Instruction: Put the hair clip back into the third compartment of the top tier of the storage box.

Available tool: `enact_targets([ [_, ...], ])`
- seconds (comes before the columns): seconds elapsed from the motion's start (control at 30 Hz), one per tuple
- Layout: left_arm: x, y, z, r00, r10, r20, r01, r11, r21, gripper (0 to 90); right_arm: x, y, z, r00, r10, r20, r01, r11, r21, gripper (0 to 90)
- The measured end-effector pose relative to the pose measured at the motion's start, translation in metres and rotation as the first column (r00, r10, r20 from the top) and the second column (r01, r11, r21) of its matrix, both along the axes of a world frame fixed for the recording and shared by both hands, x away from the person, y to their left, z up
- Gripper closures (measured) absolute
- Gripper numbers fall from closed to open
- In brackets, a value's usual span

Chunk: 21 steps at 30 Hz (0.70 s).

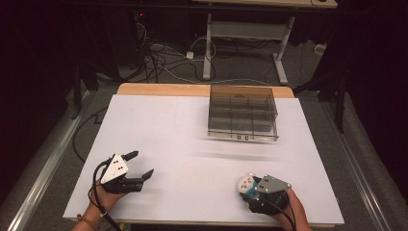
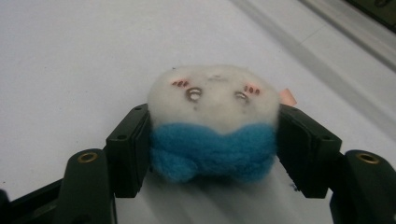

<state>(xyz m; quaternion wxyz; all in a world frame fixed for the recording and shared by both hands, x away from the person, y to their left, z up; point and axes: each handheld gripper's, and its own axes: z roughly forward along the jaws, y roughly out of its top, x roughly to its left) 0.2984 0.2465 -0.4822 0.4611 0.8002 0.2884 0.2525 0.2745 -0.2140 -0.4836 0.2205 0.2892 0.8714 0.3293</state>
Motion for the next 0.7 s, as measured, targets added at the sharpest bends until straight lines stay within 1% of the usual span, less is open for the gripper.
enact_targets([
  [0.03, -0.001, 0.000, 0.000, 1.0000, -0.005, 0.004, 0.005, 1.0000, 0.004, 17.4, -0.001, -0.001, 0.000, 0.9999, 0.005, 0.015, -0.005, 1.0000, 0.004, 33.7],
  [0.2, -0.001, 0.002, 0.000, 1.0000, -0.006, 0.001, 0.006, 1.0000, 0.001, 17.4, -0.002, -0.002, 0.001, 0.9996, 0.010, 0.027, -0.010, 0.9998, 0.014, 33.7],
  [0.27, 0.000, 0.001, 0.000, 1.0000, -0.005, 0.006, 0.005, 0.9999, 0.014, 17.4, -0.004, -0.002, 0.002, 0.9994, 0.008, 0.034, -0.008, 0.9999, 0.012, 33.8],
  [0.3, 0.001, 0.001, -0.001, 1.0000, -0.005, 0.005, 0.005, 0.9999, 0.016, 17.4, -0.005, -0.003, 0.003, 0.9990, 0.009, 0.043, -0.010, 0.9999, 0.014, 33.8],
  [0.33, 0.001, 0.001, -0.001, 1.0000, -0.005, 0.004, 0.005, 0.9998, 0.019, 17.4, -0.005, -0.003, 0.003, 0.9990, 0.009, 0.043, -0.010, 0.9999, 0.014, 33.8],
  [0.37, 0.002, 0.002, -0.001, 0.9999, -0.005, 0.016, 0.005, 0.9997, 0.023, 17.4, -0.006, -0.003, 0.003, 0.9988, 0.008, 0.048, -0.008, 0.9998, 0.016, 33.8],
  [0.4, 0.002, 0.001, -0.002, 1.0000, -0.002, 0.003, 0.002, 0.9998, 0.019, 17.4, -0.007, -0.004, 0.005, 0.9983, 0.009, 0.058, -0.010, 0.9999, 0.013, 33.9],
  [0.5, 0.001, 0.001, -0.001, 1.0000, -0.005, 0.005, 0.005, 0.9998, 0.020, 17.4, -0.011, -0.007, 0.010, 0.9959, 0.002, 0.091, -0.004, 0.9998, 0.022, 33.9],
  [0.53, 0.001, 0.001, -0.001, 1.0000, -0.005, 0.005, 0.005, 0.9998, 0.020, 17.4, -0.011, -0.007, 0.010, 0.9959, 0.002, 0.091, -0.004, 0.9998, 0.022, 33.9],
  [0.57, 0.001, 0.001, -0.001, 1.0000, -0.006, 0.006, 0.005, 0.9997, 0.023, 17.4, -0.013, -0.009, 0.012, 0.9943, -0.007, 0.106, 0.004, 0.9995, 0.030, 34.0],
  [0.6, 0.002, 0.001, -0.001, 0.9998, -0.009, 0.020, 0.008, 0.9996, 0.029, 17.4, -0.013, -0.009, 0.012, 0.9943, -0.007, 0.106, 0.004, 0.9995, 0.030, 34.0],
  [0.63, 0.001, 0.001, -0.002, 0.9999, -0.008, 0.006, 0.008, 0.9997, 0.024, 17.4, -0.013, -0.011, 0.013, 0.9939, -0.006, 0.110, 0.003, 0.9994, 0.035, 34.0],
  [0.7, 0.002, 0.001, -0.002, 0.9999, -0.009, 0.003, 0.009, 0.9997, 0.024, 17.4, -0.013, -0.013, 0.016, 0.9913, -0.017, 0.131, 0.011, 0.9991, 0.042, 34.0],
])
